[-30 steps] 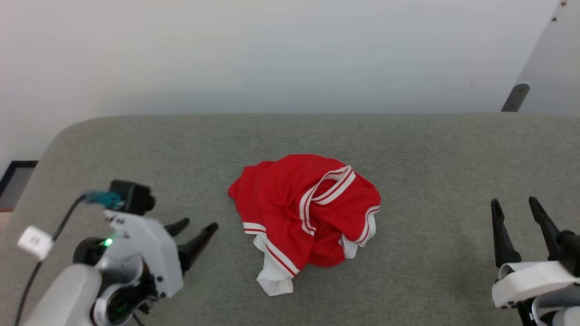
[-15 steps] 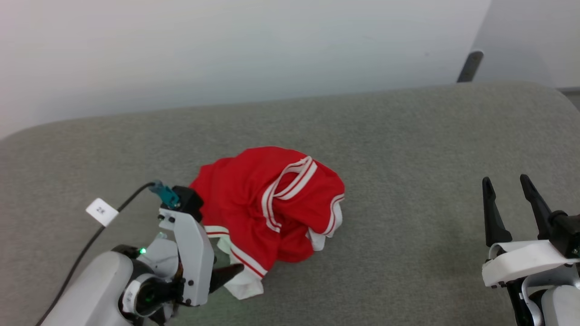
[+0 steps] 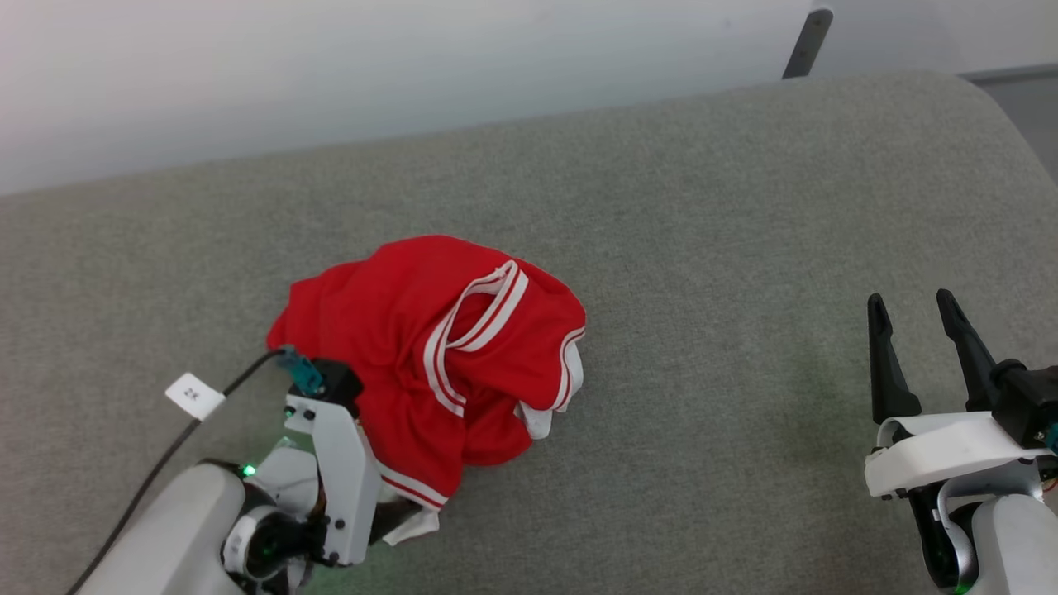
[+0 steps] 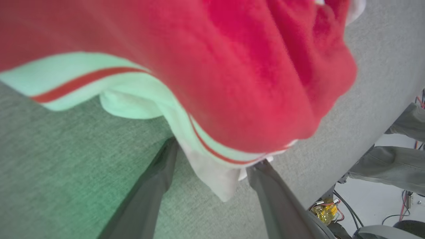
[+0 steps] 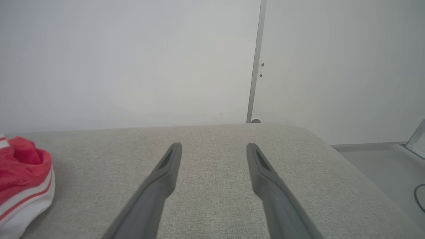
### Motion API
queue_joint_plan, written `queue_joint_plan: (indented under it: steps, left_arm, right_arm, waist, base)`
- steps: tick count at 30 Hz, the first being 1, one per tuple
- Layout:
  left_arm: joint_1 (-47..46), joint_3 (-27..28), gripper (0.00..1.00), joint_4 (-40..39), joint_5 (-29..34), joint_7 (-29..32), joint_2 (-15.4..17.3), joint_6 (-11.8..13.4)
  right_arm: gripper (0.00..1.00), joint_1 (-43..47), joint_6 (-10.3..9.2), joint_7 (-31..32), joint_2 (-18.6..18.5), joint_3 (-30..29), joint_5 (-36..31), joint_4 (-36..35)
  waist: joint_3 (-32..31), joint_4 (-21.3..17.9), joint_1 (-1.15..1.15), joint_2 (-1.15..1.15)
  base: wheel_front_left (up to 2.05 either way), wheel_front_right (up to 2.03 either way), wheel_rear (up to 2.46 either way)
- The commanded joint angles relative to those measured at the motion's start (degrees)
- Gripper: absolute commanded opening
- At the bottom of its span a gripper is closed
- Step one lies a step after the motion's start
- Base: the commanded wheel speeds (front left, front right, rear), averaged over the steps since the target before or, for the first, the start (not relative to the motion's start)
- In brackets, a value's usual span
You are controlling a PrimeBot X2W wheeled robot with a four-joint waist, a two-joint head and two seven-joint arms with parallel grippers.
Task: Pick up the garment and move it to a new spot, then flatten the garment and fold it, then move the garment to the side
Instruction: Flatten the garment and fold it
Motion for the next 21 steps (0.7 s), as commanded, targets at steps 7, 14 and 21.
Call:
queue_joint_plan:
  steps: [7, 14, 21]
  left_arm:
    - [-0.84, -1.8, 0.0, 9.15, -0.46, -0.36, -2.97, -1.5]
    - [-3.75, -2.03, 0.0, 10.83, 0.35, -0.12, -1.89, -2.43]
    - [-4.02, 0.13, 0.0, 6.26, 1.29, 0.71, 3.73, -0.51]
  right_arm:
    - [1.0, -1.63, -0.04, -0.67, 0.12, 0.2, -0.06, 0.9]
    - [1.0, -1.64, -0.04, -0.78, -0.54, -0.22, -0.47, 1.51]
    - [1.0, 0.53, -0.04, -0.77, -1.31, -0.75, -0.39, 1.4]
  waist:
    - [2.15, -0.56, 0.0, 0.0]
    - [1.04, 0.93, 0.0, 0.0]
    - [-1.03, 3.27, 0.0, 0.0]
  base:
    - [0.0, 0.0, 0.0]
    - [0.0, 0.0, 0.0]
    - [0.0, 0.0, 0.0]
